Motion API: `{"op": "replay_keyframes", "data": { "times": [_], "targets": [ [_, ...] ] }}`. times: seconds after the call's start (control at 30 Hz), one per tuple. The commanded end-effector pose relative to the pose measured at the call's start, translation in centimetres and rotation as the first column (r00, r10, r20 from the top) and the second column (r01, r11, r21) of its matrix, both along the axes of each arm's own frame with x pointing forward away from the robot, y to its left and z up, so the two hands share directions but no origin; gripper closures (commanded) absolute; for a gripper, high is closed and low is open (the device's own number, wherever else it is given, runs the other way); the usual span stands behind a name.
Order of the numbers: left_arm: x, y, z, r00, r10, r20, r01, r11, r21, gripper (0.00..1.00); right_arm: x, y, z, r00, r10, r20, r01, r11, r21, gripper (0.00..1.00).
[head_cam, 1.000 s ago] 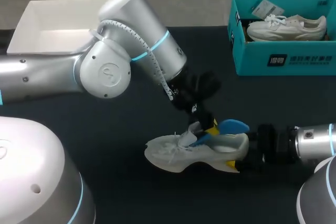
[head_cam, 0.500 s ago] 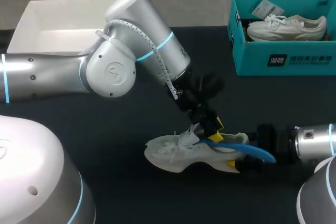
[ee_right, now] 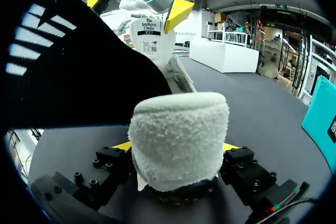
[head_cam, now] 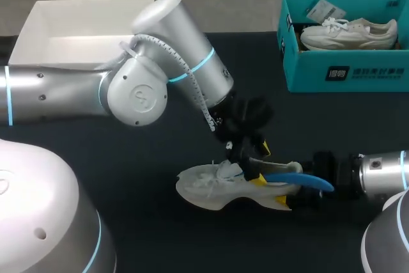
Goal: Take the shoe out of the shoebox, open the shoe tongue, remove and reinsert the insole, then place the shoe into the shoebox
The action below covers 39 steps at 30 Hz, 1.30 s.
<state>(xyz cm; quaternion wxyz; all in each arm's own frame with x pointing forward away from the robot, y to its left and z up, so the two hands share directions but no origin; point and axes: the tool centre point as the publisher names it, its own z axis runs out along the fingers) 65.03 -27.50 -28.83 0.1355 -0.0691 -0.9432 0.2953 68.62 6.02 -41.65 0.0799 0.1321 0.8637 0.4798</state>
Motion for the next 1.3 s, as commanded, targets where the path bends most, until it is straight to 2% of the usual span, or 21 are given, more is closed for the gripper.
{"op": "replay_keyframes", "data": {
  "times": [0.03, 0.1, 0.17, 0.6, 0.7, 0.73, 0.77, 0.8, 0.83, 0.9, 1.3],
  "targets": [
    [0.5, -0.7, -0.4, 0.999, -0.024, 0.049, 0.024, 1.000, -0.010, 0.00, 0.0, 0.1, -0.2, 1.000, -0.003, 0.000, 0.003, 1.000, -0.005, 1.00],
    [0.8, -0.8, -0.8, 0.996, -0.023, 0.082, 0.024, 1.000, -0.015, 0.00, 0.0, 0.1, -0.2, 1.000, -0.003, 0.000, 0.003, 1.000, -0.005, 1.00],
    [1.0, -1.1, -1.3, 0.993, -0.027, 0.113, 0.028, 0.999, -0.014, 0.11, 0.0, 0.1, -0.2, 1.000, -0.003, 0.000, 0.003, 1.000, -0.005, 1.00],
    [1.1, -3.1, -4.0, 0.987, -0.063, 0.146, 0.068, 0.997, -0.033, 0.11, 0.0, 0.1, -0.2, 1.000, -0.003, 0.000, 0.003, 1.000, -0.005, 1.00],
    [1.3, -3.2, -4.3, 0.988, -0.062, 0.140, 0.067, 0.997, -0.036, 0.22, 0.0, 0.1, -0.2, 1.000, -0.003, 0.000, 0.003, 1.000, -0.005, 1.00],
    [1.4, -3.2, -4.4, 0.989, -0.061, 0.136, 0.066, 0.997, -0.032, 0.31, 0.0, 0.1, -0.2, 1.000, -0.003, 0.000, 0.003, 1.000, -0.005, 1.00],
    [1.4, -3.2, -4.5, 0.989, -0.061, 0.133, 0.066, 0.997, -0.034, 0.47, 0.0, 0.1, -0.2, 1.000, -0.003, 0.000, 0.003, 1.000, -0.005, 1.00],
    [1.5, -3.3, -4.5, 0.990, -0.060, 0.131, 0.065, 0.997, -0.036, 0.53, 0.0, 0.1, -0.2, 1.000, -0.003, 0.000, 0.003, 1.000, -0.005, 1.00],
    [1.5, -3.3, -4.6, 0.990, -0.059, 0.129, 0.063, 0.997, -0.034, 0.63, 0.0, 0.1, -0.2, 1.000, -0.003, 0.000, 0.003, 1.000, -0.005, 1.00],
    [1.5, -3.3, -4.6, 0.991, -0.057, 0.124, 0.062, 0.997, -0.040, 1.00, 0.0, 0.1, -0.2, 1.000, -0.003, 0.000, 0.003, 1.000, -0.005, 1.00],
    [1.0, -2.6, -2.8, 0.995, -0.042, 0.090, 0.048, 0.997, -0.062, 1.00, 0.0, 0.1, -0.2, 1.000, -0.003, 0.000, 0.003, 1.000, -0.005, 1.00]
  ]
}}
